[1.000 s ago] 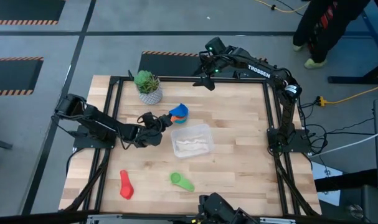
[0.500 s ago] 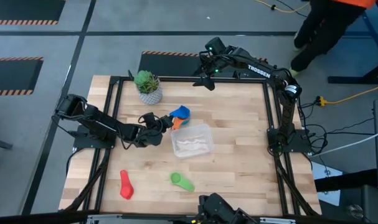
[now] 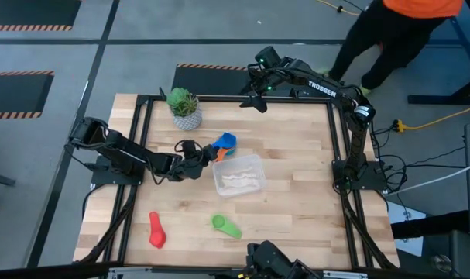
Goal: Nest measuring cups in basket
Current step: Stack the blue measuring cup on top of the orange measuring cup, then stack the red measuring cup on top of the blue measuring cup
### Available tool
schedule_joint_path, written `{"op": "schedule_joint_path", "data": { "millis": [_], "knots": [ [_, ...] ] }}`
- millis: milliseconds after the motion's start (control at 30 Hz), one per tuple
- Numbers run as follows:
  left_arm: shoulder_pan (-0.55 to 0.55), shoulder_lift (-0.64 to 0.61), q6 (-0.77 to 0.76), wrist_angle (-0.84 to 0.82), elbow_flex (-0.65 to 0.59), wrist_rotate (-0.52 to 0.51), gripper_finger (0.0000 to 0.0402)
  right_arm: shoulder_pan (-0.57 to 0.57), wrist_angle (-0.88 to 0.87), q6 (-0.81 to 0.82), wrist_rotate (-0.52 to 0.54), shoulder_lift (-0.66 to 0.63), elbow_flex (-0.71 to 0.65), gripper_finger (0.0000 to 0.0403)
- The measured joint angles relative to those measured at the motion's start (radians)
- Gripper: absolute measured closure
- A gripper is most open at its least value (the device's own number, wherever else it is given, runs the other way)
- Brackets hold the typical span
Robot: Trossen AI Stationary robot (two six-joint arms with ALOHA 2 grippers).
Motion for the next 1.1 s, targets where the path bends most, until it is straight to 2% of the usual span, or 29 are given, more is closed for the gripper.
{"op": "schedule_joint_path", "data": {
  "millis": [167,233,500,667,800,1100],
  "knots": [
    [0.009,0.000,0.081,0.000,0.000,0.163,0.0287,0.000,-0.001,0.000,0.000,0.000,0.000,0.0098],
    [0.008,0.000,0.076,-0.004,0.000,0.194,0.0289,0.000,-0.001,0.000,0.000,0.000,0.000,0.0098],
    [0.009,0.000,0.019,-0.057,0.000,0.165,0.0291,0.000,-0.009,0.000,0.000,0.000,0.000,0.0098],
    [0.008,0.000,0.018,-0.060,0.000,0.233,0.0291,0.000,-0.015,0.000,0.000,0.000,0.000,0.0098],
    [0.005,-0.001,0.019,-0.064,0.000,0.244,0.0291,0.000,-0.016,0.000,0.000,0.000,0.000,0.0098],
    [-0.008,-0.103,0.017,-0.183,-0.001,0.294,0.0291,0.000,-0.049,-0.002,0.000,0.000,0.000,0.0098]
  ]
}}
